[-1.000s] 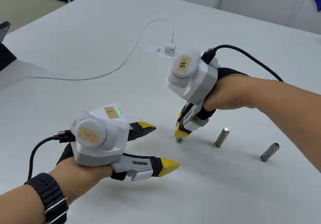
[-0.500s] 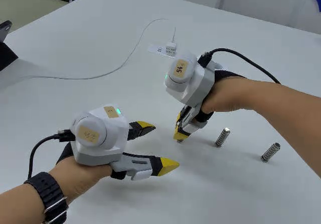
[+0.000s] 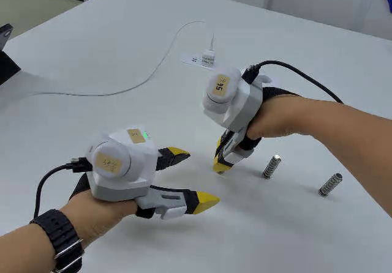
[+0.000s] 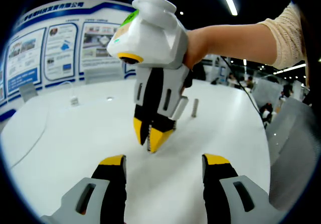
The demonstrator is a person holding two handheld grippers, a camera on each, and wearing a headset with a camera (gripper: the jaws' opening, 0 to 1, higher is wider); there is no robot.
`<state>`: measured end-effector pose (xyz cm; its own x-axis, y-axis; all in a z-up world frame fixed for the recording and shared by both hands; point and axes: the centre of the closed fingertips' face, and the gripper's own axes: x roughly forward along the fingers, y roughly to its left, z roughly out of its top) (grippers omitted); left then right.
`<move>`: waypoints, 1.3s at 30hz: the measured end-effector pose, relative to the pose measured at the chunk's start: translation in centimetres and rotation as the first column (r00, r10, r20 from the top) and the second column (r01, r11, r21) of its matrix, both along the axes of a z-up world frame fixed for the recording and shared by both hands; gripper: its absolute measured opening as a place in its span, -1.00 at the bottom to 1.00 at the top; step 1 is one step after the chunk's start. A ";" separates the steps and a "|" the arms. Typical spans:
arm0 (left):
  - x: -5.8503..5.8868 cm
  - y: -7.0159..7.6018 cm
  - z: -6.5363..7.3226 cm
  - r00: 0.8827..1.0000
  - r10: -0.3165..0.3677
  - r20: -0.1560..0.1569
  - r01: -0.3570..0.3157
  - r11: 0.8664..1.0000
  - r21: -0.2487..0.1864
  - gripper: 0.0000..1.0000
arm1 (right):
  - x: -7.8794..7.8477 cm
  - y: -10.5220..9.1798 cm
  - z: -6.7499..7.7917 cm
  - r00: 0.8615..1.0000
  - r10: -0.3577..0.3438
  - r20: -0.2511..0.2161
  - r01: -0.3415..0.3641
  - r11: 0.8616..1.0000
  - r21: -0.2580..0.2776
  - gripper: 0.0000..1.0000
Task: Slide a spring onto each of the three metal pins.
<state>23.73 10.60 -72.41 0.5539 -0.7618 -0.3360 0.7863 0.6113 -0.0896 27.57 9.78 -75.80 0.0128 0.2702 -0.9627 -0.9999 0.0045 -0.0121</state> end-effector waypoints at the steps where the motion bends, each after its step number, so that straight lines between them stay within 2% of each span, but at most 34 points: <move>1: 0.0 0.0 0.0 1.000 -0.001 0.000 0.001 1.000 0.000 0.24 | 0.0 0.0 0.0 1.000 -0.001 -0.001 0.001 1.000 0.002 -0.70; 11: 0.0 -0.1 0.2 1.000 -0.004 0.003 0.004 1.000 0.003 0.24 | 0.2 -0.4 0.4 1.000 -0.014 0.005 0.014 1.000 0.026 -0.57; 26: 0.1 -0.4 0.2 1.000 -0.007 0.005 0.007 1.000 0.007 0.25 | 0.5 -2.0 2.7 0.997 -0.061 0.053 0.055 0.994 0.098 -0.43; 39: 0.5 -0.5 0.5 1.000 -0.009 0.013 0.009 1.000 0.010 0.25 | 0.3 -4.2 5.3 0.982 -0.165 0.090 0.142 0.966 0.214 -0.34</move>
<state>24.20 10.09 -71.86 0.5518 -0.7633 -0.3360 0.7927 0.6053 -0.0730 27.88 5.58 -70.51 0.1687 0.4493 -0.8773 -0.9801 0.1713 -0.1008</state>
